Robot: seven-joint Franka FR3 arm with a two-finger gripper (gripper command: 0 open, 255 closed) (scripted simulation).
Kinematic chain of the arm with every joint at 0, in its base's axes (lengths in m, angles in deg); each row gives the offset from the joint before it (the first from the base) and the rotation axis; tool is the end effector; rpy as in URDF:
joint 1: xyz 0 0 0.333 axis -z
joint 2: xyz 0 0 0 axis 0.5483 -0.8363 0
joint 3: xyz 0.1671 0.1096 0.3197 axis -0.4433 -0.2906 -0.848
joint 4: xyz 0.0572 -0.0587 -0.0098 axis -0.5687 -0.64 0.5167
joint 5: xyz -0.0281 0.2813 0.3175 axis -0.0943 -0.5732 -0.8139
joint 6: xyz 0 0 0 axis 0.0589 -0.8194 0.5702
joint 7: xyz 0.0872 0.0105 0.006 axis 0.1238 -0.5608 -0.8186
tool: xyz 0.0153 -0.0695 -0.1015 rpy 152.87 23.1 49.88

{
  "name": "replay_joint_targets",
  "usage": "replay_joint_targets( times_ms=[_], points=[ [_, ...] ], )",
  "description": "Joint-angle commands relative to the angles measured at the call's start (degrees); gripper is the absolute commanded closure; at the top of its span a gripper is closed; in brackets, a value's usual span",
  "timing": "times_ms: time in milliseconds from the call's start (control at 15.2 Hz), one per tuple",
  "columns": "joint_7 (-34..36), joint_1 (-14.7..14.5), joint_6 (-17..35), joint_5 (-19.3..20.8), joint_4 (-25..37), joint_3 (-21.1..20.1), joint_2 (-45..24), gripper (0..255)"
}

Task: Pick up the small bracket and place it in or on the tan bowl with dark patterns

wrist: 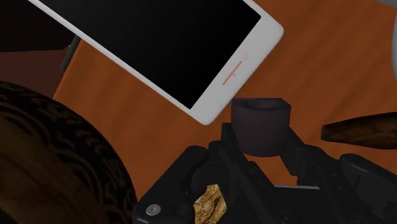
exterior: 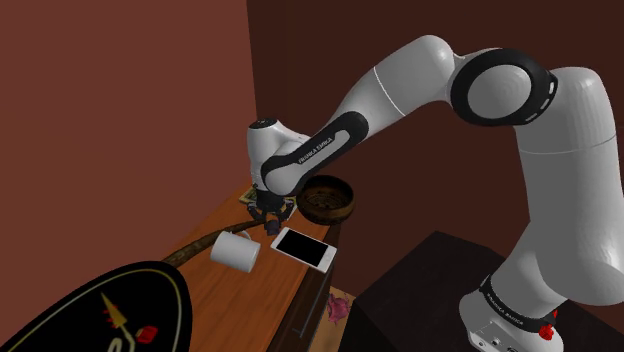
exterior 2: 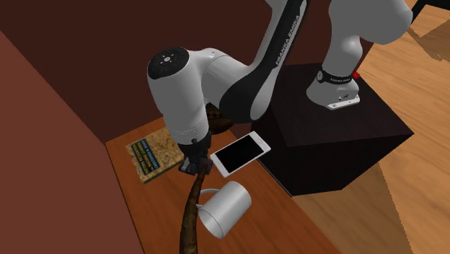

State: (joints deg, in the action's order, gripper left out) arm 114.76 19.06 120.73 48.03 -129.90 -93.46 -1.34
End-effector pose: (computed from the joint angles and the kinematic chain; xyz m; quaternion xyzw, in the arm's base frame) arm 0.6149 0.3380 0.2367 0.9661 -0.2568 -0.0261 0.0030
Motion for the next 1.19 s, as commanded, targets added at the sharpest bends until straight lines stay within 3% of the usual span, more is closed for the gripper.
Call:
replay_joint_targets(
  times_ms=[0, 264, 1122],
  points=[
    [0.02, 0.02, 0.00, 0.00, -0.19, 0.04, -0.08, 255],
    [-0.12, 0.08, -0.01, 0.05, 0.17, 0.13, -0.41, 255],
    [-1.25, 1.14, -7.24, -2.11, 1.22, -1.35, 5.95, 255]
  ],
)
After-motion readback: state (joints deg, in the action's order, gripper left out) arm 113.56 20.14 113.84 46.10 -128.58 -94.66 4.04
